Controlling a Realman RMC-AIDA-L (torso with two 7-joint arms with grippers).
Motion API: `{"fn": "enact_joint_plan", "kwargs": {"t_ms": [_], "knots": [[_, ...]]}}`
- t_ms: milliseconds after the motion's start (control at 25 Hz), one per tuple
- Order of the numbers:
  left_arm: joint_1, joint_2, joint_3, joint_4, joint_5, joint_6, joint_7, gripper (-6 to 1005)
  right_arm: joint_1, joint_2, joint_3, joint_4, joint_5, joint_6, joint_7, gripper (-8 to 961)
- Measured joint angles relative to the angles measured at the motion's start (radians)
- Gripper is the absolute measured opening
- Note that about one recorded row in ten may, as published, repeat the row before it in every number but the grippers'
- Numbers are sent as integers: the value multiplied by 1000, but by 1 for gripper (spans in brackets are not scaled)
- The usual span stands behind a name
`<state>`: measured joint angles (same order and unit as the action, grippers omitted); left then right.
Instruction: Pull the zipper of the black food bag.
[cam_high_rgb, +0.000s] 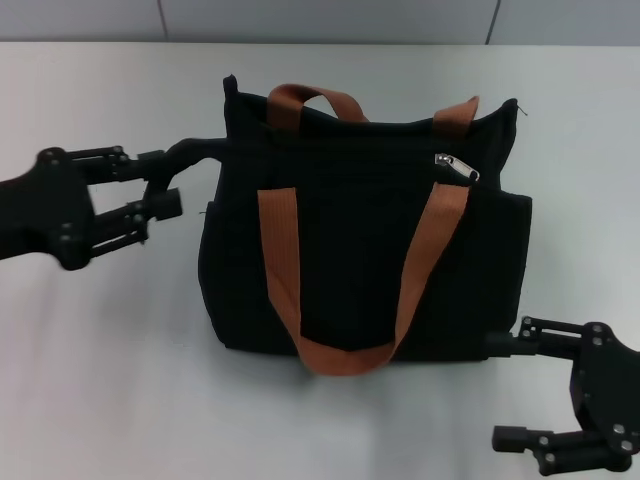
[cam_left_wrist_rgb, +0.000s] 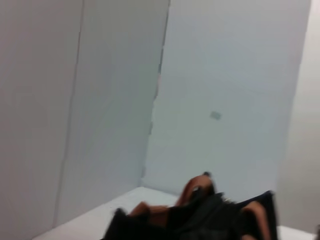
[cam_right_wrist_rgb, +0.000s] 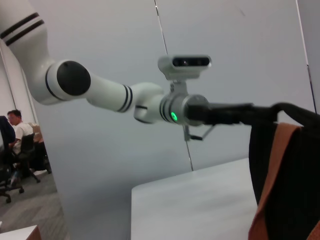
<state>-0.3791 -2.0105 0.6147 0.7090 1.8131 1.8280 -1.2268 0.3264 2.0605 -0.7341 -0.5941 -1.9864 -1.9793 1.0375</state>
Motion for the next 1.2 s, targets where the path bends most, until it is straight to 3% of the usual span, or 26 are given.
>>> {"fn": "enact_joint_plan", "kwargs": {"t_ms": [80, 280, 440, 600, 640, 680, 760, 840, 1040, 1200], "knots": [[-8, 41, -9, 1, -6, 92, -84, 368, 1, 2, -5, 1, -2, 16, -1, 818], [-15, 54, -8, 1, -67, 170, -137, 544, 5, 14, -9, 5, -13, 66, -4, 818], [-16, 44, 3, -4, -93, 176, -139, 679, 19, 15, -8, 43, -14, 87, -23, 818], [0, 4, 102, -20, -95, 182, -44, 781, 34, 16, -8, 83, -20, 118, -49, 818], [0, 4, 102, -20, -95, 182, -44, 803, 38, 16, -8, 91, -22, 128, -54, 818], [20, -19, 171, -47, -95, 182, 64, 826, 40, 16, -8, 98, -24, 138, -58, 818], [40, -39, 214, -97, -95, 182, 181, 824, 45, 16, -8, 108, -24, 149, -59, 818], [40, -39, 214, -97, -95, 182, 181, 821, 51, 16, -8, 119, -24, 156, -59, 818], [40, -50, 230, -280, 3, 93, 367, 819, 67, 16, -8, 164, -41, 180, -89, 818], [39, -50, 230, -300, 46, 31, 384, 819, 69, 18, -10, 201, -52, 212, -139, 818]]}}
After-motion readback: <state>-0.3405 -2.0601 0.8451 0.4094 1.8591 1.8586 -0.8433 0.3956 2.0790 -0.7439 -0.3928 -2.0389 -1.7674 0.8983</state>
